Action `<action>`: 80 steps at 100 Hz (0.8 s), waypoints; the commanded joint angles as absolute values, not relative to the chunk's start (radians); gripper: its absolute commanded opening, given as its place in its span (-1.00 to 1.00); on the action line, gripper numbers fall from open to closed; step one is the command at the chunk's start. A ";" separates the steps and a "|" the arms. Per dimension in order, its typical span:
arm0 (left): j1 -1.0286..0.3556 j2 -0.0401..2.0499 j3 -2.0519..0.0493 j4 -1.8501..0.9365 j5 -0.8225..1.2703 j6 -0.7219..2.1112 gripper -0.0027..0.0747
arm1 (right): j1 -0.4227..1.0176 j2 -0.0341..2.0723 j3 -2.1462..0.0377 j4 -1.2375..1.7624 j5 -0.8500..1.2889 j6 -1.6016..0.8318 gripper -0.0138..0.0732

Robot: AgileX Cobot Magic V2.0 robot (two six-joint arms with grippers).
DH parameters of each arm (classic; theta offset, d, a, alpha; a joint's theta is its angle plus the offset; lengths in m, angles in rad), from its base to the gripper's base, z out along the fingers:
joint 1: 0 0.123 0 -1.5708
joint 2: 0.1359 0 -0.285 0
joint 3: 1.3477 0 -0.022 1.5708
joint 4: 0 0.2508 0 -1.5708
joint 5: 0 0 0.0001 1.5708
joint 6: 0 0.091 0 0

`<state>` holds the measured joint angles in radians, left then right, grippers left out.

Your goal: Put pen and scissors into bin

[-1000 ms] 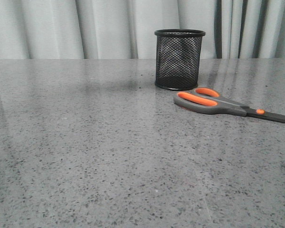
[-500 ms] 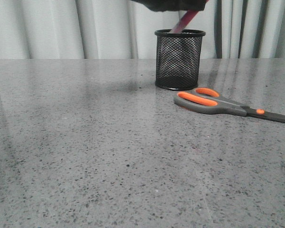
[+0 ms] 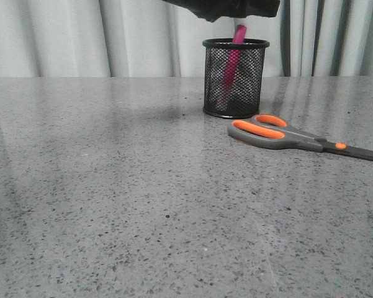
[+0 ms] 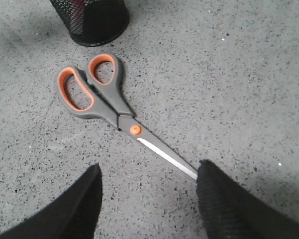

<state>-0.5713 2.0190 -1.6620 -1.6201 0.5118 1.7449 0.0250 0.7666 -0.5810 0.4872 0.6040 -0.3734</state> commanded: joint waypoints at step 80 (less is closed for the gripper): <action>-0.242 1.210 -1.228 -1.151 0.450 1.329 -0.98 | 0.049 0.793 -0.647 0.497 0.549 -0.470 0.19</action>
<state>-0.2596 1.3561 -1.3438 -1.1160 0.5717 1.3443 0.0324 0.7770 -0.5947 0.4849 0.5796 -0.4140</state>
